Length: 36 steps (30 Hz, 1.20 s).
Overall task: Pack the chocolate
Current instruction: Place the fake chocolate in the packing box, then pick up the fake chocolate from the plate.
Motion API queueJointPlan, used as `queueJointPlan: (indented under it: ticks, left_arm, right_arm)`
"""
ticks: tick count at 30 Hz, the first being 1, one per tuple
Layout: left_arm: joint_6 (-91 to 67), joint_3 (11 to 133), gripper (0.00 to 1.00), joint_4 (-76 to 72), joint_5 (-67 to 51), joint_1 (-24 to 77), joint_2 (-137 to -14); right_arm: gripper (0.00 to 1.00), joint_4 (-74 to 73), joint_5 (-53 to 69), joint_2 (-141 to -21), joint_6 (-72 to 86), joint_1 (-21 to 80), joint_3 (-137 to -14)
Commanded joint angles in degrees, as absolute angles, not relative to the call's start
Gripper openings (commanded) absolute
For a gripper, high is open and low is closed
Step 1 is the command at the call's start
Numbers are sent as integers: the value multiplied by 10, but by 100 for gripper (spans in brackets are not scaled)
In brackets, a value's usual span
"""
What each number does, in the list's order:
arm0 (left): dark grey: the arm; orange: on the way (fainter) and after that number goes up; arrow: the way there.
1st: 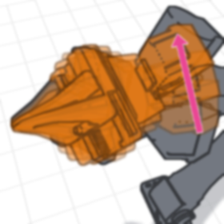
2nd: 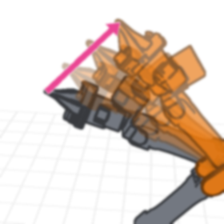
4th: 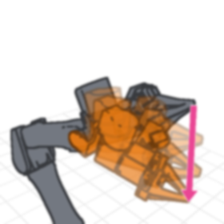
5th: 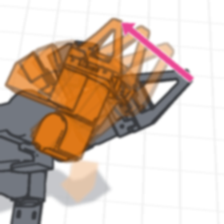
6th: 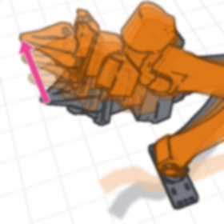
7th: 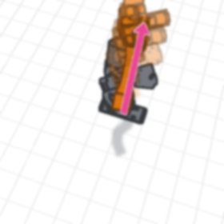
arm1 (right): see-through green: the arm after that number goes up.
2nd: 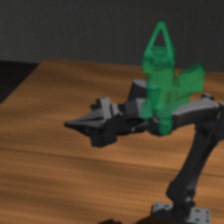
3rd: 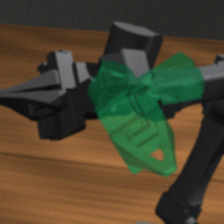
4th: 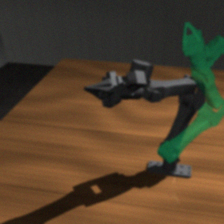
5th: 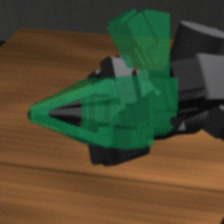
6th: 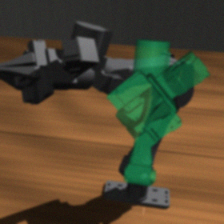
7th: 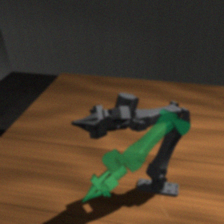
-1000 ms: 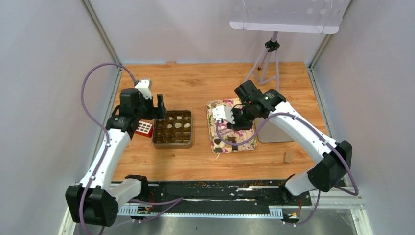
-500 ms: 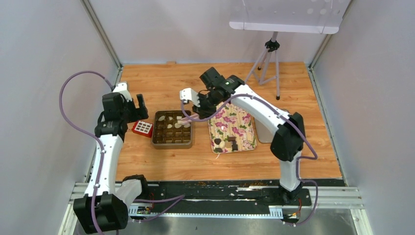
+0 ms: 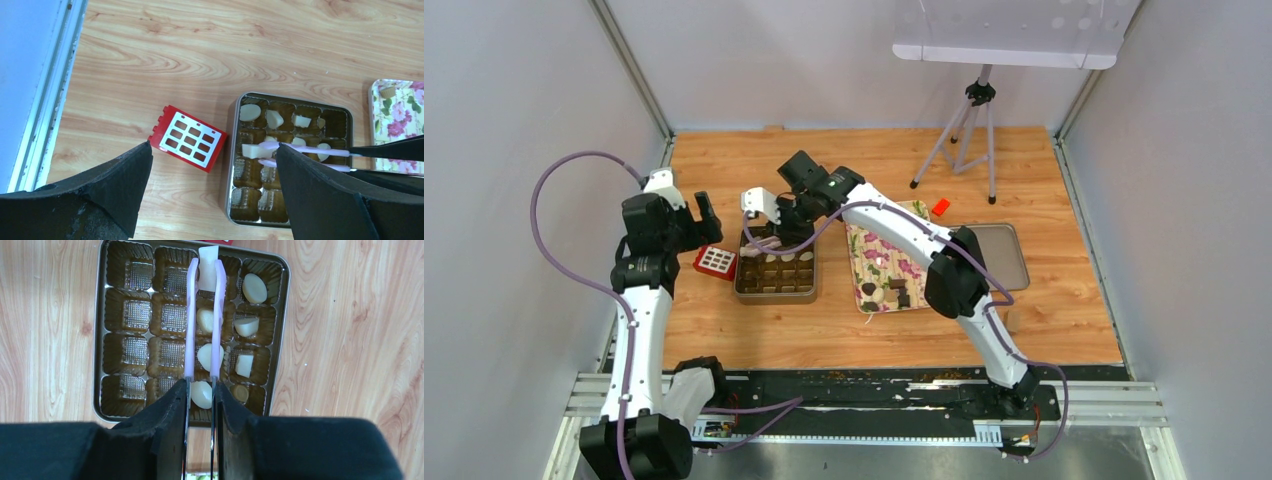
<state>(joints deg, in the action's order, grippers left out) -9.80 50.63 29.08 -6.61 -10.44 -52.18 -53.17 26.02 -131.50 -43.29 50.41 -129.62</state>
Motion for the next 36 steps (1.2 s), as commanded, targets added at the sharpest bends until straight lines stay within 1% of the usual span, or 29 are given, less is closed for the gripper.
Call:
queueJointPlan:
  ticks: [1, 4, 6, 8, 14, 16, 17, 20, 23, 25, 29, 33, 36]
  left_arm:
    - [-117, 506, 100, 283, -90, -111, -519]
    - [-123, 505, 100, 277, -98, -111, -522]
    - [-127, 503, 100, 273, -104, -111, -524]
    - [-130, 502, 100, 271, -109, -111, -525]
    - [-133, 504, 100, 267, -122, -110, -530]
    - [-134, 505, 100, 265, -127, -112, -533]
    - [-136, 504, 100, 264, -129, -111, -535]
    - [-140, 504, 100, 260, -137, -111, -541]
    - [-145, 503, 100, 256, -147, -111, -547]
    - [-149, 503, 100, 250, -151, -112, -550]
    - [-156, 506, 100, 241, -163, -111, -563]
    - [-146, 516, 100, 241, -189, -110, -579]
    - [-145, 524, 100, 242, -200, -110, -592]
  right_arm:
    - [13, -496, 242, -1318, -417, 517, -1318]
    - [18, -495, 235, -1318, -419, 519, -1307]
    - [24, -489, 226, -1317, -413, 519, -1301]
    - [28, -483, 217, -1317, -408, 519, -1299]
    - [31, -478, 204, -1318, -403, 519, -1301]
    - [33, -484, 212, -1316, -403, 519, -1301]
    - [34, -488, 216, -1314, -403, 519, -1300]
    - [27, -496, 217, -1297, -405, 519, -1302]
    - [23, -503, 215, -1251, -419, 516, -1277]
    - [21, -510, 219, -1208, -428, 512, -1242]
    - [18, -533, 229, -1093, -451, 492, -1124]
    - [19, -550, 206, -970, -480, 467, -966]
    - [19, -570, 195, -897, -500, 441, -875]
